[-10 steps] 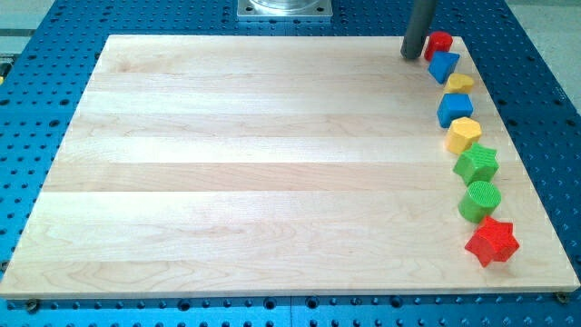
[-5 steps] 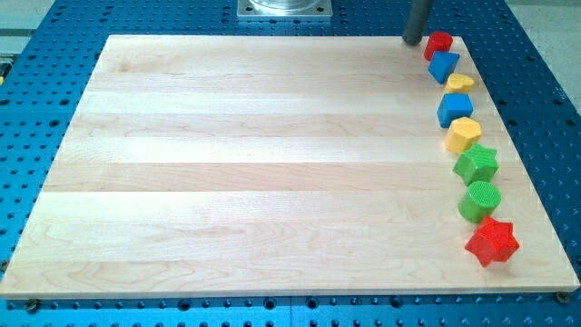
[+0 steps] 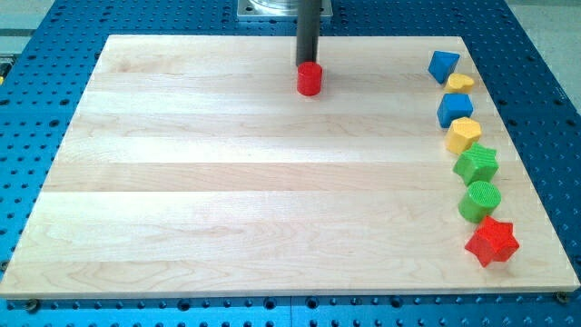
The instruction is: Place the red blocks to the bottom center of the board
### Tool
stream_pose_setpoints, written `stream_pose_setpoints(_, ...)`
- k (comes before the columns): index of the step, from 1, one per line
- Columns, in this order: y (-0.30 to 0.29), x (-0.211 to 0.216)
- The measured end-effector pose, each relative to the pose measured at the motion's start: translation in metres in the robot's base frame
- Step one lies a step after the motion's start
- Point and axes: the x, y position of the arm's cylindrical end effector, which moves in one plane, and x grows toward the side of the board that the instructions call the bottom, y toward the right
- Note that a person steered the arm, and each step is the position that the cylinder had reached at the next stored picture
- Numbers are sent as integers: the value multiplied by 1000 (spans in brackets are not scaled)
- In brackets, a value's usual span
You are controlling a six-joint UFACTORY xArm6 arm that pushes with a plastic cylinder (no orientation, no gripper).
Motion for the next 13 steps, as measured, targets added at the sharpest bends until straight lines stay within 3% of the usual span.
stream_pose_setpoints(1, 1, 11)
stream_pose_setpoints(2, -39, 81)
stream_pose_setpoints(3, -20, 29)
stream_pose_setpoints(4, 27, 45)
stream_pose_setpoints(5, -8, 161)
stream_pose_setpoints(6, -11, 198)
stream_pose_setpoints(7, 30, 188)
stream_pose_setpoints(8, 8, 250)
stream_pose_setpoints(9, -16, 284)
stream_pose_setpoints(10, -20, 248)
stream_pose_setpoints(11, -53, 270)
stream_pose_setpoints(12, -43, 294)
stream_pose_setpoints(13, -10, 269)
